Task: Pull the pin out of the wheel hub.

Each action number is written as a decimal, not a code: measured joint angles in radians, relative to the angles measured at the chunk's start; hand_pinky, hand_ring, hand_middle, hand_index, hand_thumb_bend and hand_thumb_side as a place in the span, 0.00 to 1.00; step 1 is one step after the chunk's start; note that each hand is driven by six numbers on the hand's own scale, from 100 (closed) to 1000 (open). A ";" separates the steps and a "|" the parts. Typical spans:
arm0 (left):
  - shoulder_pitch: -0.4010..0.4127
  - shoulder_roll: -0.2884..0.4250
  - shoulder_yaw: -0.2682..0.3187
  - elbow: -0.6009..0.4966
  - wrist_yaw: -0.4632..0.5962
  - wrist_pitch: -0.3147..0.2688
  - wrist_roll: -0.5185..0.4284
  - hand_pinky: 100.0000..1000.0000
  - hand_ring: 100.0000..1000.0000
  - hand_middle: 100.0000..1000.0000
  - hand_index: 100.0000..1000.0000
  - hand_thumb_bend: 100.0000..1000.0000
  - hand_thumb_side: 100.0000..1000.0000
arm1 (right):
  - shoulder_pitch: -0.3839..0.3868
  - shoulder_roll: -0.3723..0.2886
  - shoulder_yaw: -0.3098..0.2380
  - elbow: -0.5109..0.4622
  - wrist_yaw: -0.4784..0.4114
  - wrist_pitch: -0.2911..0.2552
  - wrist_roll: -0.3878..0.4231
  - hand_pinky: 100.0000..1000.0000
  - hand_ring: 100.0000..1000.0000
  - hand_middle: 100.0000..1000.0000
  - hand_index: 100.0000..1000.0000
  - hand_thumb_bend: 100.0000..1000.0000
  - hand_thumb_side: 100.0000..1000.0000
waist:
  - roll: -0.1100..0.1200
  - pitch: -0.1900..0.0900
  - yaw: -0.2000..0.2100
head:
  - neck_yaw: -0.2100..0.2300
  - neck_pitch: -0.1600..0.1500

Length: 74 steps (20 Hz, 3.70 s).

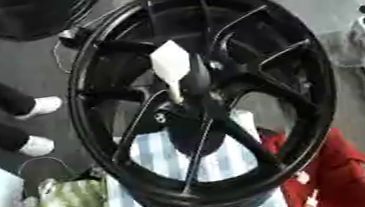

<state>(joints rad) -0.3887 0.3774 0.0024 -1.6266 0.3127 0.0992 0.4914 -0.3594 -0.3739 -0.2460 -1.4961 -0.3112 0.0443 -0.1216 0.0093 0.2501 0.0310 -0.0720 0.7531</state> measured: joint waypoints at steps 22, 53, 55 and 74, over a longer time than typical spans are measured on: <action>-0.282 0.271 -0.026 -0.102 -0.185 0.016 -0.428 0.66 0.74 0.68 0.75 0.22 0.45 | 0.017 -0.001 -0.007 0.004 0.000 -0.001 -0.002 0.91 0.81 0.80 0.77 0.10 0.36 | 0.016 0.000 0.000 | -0.044 0.000; -0.819 0.308 -0.457 0.068 -0.506 -0.081 -1.399 0.82 0.82 0.74 0.77 0.46 0.14 | 0.035 -0.010 -0.001 0.010 0.017 0.005 0.006 0.91 0.81 0.80 0.77 0.09 0.37 | 0.038 -0.009 0.000 | -0.050 -0.008; -0.819 0.308 -0.487 0.067 -0.494 -0.098 -1.399 0.82 0.82 0.73 0.75 0.48 0.01 | 0.035 -0.010 0.001 0.012 0.017 0.006 0.007 0.91 0.82 0.80 0.77 0.09 0.37 | 0.038 -0.009 -0.002 | -0.050 -0.008; -0.865 0.262 -0.568 0.049 -0.435 -0.150 -1.398 0.80 0.80 0.72 0.78 0.56 0.00 | 0.035 -0.012 0.002 0.014 0.017 0.009 0.014 0.91 0.82 0.80 0.77 0.09 0.37 | 0.041 -0.009 -0.007 | -0.041 0.005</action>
<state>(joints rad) -1.2539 0.6398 -0.5651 -1.5776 -0.1225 -0.0511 -0.9070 -0.3249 -0.3863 -0.2436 -1.4824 -0.2942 0.0535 -0.1073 0.0503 0.2409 0.0236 -0.1132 0.7584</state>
